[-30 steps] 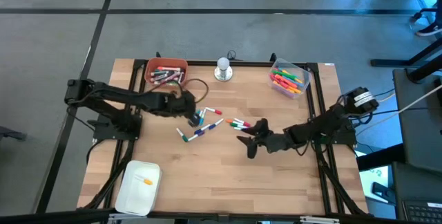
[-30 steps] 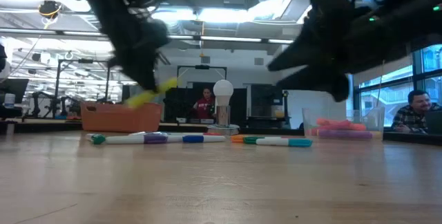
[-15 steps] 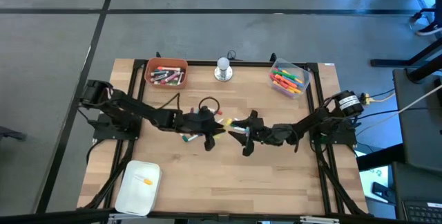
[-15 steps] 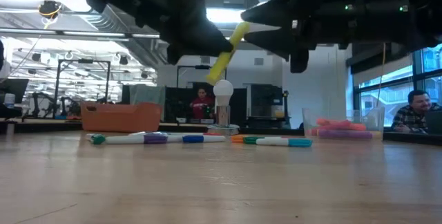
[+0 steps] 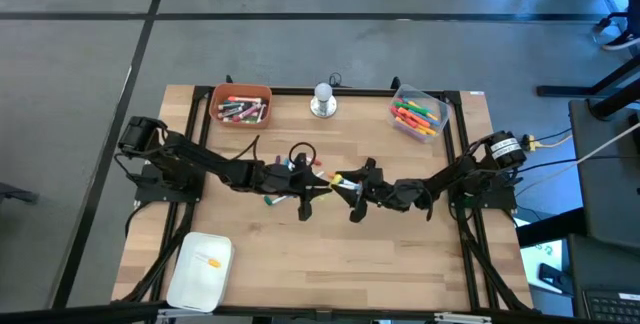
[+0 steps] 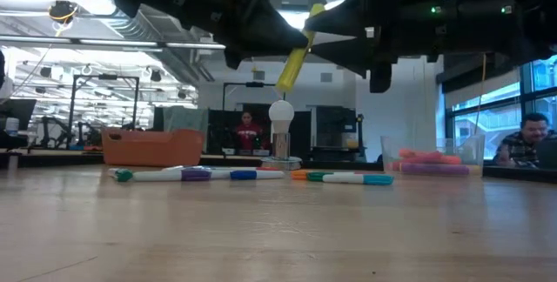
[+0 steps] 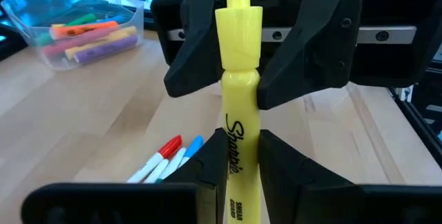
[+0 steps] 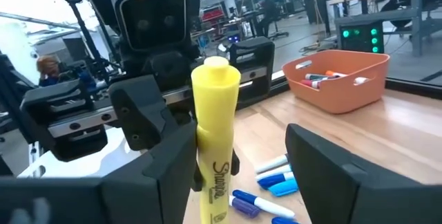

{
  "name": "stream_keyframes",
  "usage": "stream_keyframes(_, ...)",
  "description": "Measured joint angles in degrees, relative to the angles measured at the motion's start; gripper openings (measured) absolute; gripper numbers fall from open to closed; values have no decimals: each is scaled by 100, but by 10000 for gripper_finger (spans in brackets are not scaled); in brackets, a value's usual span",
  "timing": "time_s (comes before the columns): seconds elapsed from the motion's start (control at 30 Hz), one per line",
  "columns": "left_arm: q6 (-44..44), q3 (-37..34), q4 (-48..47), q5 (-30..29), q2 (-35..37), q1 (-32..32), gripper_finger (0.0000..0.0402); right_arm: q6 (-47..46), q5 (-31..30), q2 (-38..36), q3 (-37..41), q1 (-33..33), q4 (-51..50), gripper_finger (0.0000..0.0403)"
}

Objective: Pick & Place Markers
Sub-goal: Put the large yellow highlighter pen into the transparent bin

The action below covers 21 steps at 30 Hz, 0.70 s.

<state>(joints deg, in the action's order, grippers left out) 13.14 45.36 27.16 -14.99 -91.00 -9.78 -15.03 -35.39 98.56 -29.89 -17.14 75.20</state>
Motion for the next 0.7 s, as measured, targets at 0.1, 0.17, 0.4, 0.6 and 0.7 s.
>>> stream_keyframes(0.1,-28,0,21,5,0,0,58,25,69,0,-7,13,8,208)
stream_keyframes(0.17,-61,0,93,1,0,13,58,26,83,0,-44,33,-8,186)
stream_keyframes(0.4,-176,-4,260,-50,9,20,59,74,629,-2,-138,260,-55,63)
stream_keyframes(0.6,-361,-4,128,-166,9,-9,71,152,496,-4,-175,339,-313,63)
stream_keyframes(0.7,-439,-4,45,-298,2,-11,79,47,493,-9,-188,393,-474,63)
